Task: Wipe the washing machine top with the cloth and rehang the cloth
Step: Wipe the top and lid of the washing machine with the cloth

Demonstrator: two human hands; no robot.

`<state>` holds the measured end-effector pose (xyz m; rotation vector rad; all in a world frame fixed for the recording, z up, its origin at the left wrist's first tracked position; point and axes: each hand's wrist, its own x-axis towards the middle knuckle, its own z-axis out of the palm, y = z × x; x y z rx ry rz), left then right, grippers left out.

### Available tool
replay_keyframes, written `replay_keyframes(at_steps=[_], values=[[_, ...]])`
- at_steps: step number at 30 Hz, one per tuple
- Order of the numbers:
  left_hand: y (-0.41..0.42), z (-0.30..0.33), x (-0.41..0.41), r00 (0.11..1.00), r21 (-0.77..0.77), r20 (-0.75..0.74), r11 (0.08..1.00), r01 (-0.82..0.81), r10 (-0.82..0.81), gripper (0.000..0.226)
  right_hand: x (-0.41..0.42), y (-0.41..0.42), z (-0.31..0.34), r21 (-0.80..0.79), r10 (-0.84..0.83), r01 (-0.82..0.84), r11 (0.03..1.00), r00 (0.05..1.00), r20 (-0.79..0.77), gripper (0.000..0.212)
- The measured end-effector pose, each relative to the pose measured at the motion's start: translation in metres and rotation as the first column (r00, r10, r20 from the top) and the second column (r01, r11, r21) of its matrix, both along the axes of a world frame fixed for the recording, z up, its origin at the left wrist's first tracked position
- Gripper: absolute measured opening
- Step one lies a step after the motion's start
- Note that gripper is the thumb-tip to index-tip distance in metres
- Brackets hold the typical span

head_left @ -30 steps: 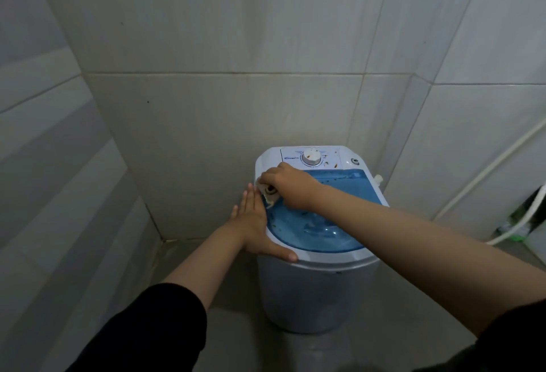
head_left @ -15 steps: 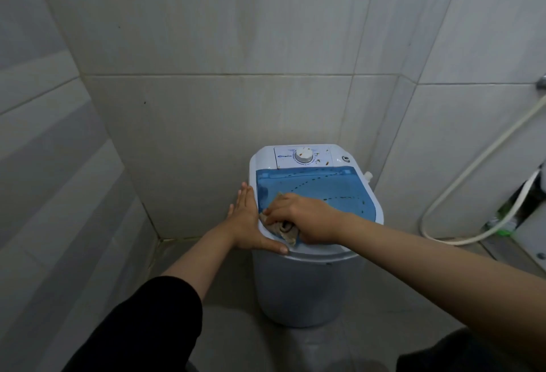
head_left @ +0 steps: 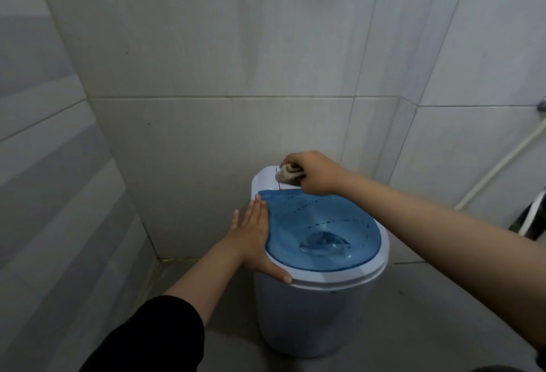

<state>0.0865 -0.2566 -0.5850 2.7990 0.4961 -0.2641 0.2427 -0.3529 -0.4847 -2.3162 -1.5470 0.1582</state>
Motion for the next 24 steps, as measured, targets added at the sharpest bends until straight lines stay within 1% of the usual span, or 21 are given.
replay_keyframes(at_steps=[2, 5, 7, 9, 11, 14, 19, 24], values=[[0.001, 0.000, 0.003, 1.000, -0.030, -0.015, 0.999, 0.026, -0.027, 0.158, 0.014, 0.023, -0.002, 0.071, -0.084, 0.082, 0.994, 0.996, 0.036, 0.048], [0.004, -0.003, 0.005, 0.999, -0.050, -0.018, 0.998, 0.034, -0.035, 0.158, 0.027, 0.055, -0.015, 0.079, -0.128, 0.116, 0.990, 0.978, 0.166, 0.049], [0.005, -0.005, 0.005, 0.999, -0.058, -0.005, 0.998, 0.031, -0.031, 0.158, 0.033, 0.073, -0.026, 0.021, -0.116, 0.114, 0.993, 0.956, 0.270, 0.044], [0.005, -0.006, 0.005, 1.000, -0.062, 0.005, 0.998, 0.030, -0.029, 0.159, 0.035, 0.083, -0.039, -0.093, -0.085, 0.123, 0.988, 0.936, 0.340, 0.037], [0.005, -0.007, 0.005, 0.999, -0.063, 0.011, 0.997, 0.033, -0.033, 0.158, 0.037, 0.088, -0.054, -0.174, -0.054, 0.122, 0.977, 0.935, 0.351, 0.037], [0.005, -0.007, 0.005, 0.999, -0.059, 0.018, 0.998, 0.037, -0.036, 0.159, 0.037, 0.085, -0.066, -0.169, -0.028, 0.096, 0.981, 0.930, 0.366, 0.040], [0.003, -0.004, 0.005, 0.999, -0.040, 0.019, 0.999, 0.031, -0.030, 0.158, 0.028, 0.066, -0.066, -0.174, 0.045, 0.020, 0.984, 0.931, 0.363, 0.044], [-0.001, 0.001, 0.004, 1.000, -0.030, 0.004, 0.999, 0.018, -0.018, 0.157, 0.011, 0.049, -0.056, -0.259, 0.085, 0.001, 0.966, 0.944, 0.319, 0.053]])
